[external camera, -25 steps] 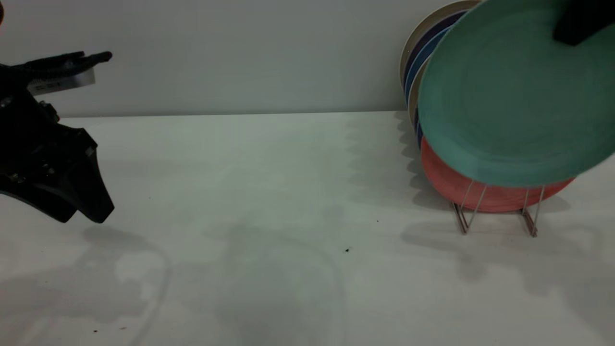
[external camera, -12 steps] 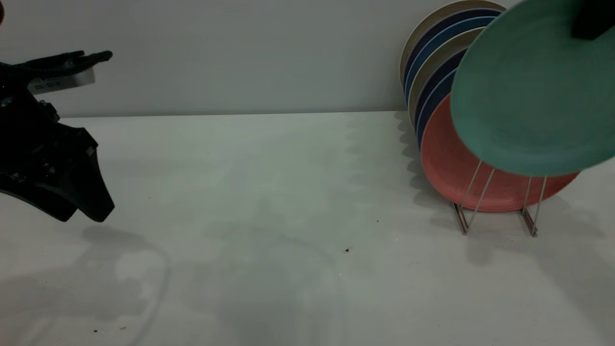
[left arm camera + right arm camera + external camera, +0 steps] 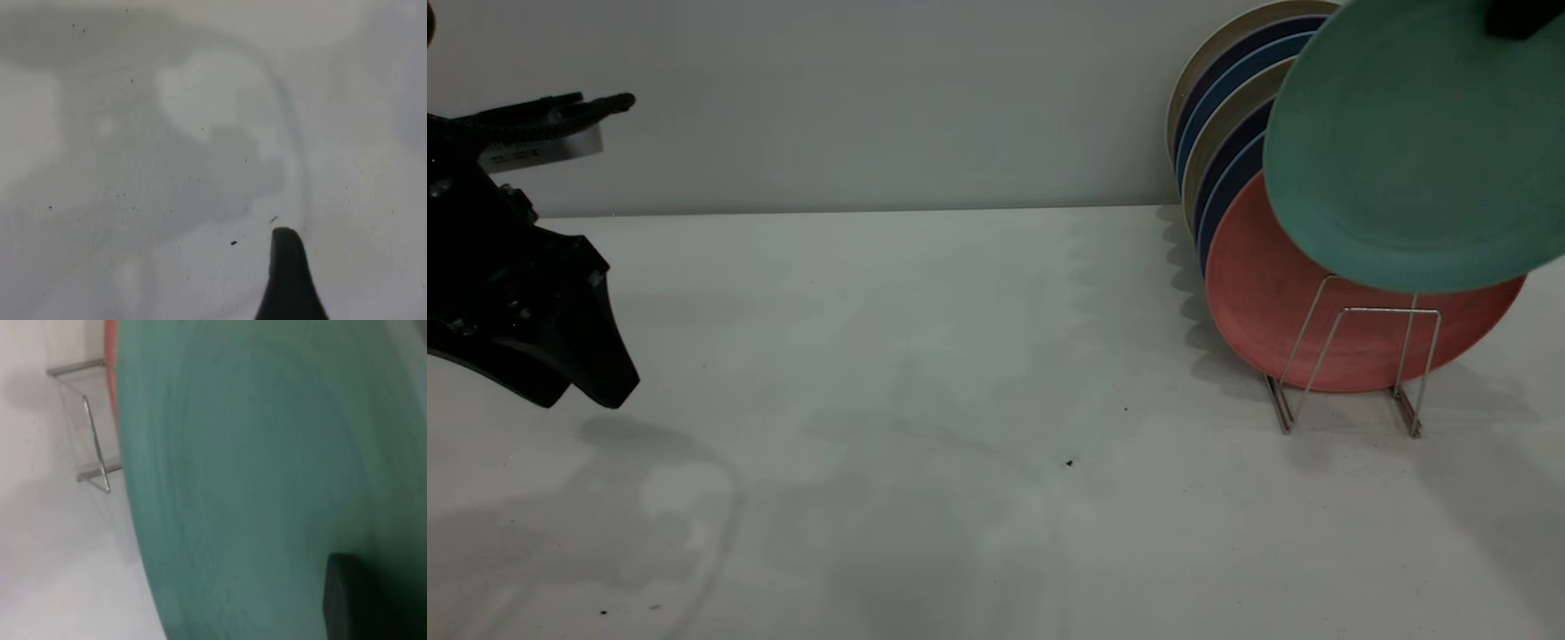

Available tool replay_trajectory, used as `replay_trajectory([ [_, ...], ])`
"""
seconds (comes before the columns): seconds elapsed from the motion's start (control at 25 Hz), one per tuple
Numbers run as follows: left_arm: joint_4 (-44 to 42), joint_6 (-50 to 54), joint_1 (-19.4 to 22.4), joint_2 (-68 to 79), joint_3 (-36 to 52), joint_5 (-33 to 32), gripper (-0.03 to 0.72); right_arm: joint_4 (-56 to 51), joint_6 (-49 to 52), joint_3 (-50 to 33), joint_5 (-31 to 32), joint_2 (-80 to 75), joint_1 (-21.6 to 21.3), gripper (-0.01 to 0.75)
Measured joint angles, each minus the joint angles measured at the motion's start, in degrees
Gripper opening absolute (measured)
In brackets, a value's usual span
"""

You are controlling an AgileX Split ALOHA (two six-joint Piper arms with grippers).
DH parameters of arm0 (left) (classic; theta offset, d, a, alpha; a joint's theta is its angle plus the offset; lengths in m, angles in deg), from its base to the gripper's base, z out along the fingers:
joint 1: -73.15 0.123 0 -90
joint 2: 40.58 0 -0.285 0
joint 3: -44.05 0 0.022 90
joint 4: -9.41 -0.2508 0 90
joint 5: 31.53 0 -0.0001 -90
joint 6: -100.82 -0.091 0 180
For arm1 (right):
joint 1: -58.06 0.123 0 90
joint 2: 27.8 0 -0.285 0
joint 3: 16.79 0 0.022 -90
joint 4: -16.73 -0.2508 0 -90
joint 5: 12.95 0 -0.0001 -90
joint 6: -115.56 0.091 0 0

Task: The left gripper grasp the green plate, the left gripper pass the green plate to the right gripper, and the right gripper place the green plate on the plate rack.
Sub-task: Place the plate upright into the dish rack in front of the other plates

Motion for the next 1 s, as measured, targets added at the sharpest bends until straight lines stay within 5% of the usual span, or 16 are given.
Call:
replay_trajectory([
  [1.0, 0.0, 0.26, 0.0, 0.0, 0.0, 1.92, 0.541, -2.62, 0.0, 0.0, -1.09, -4.57, 0.0, 0.122],
])
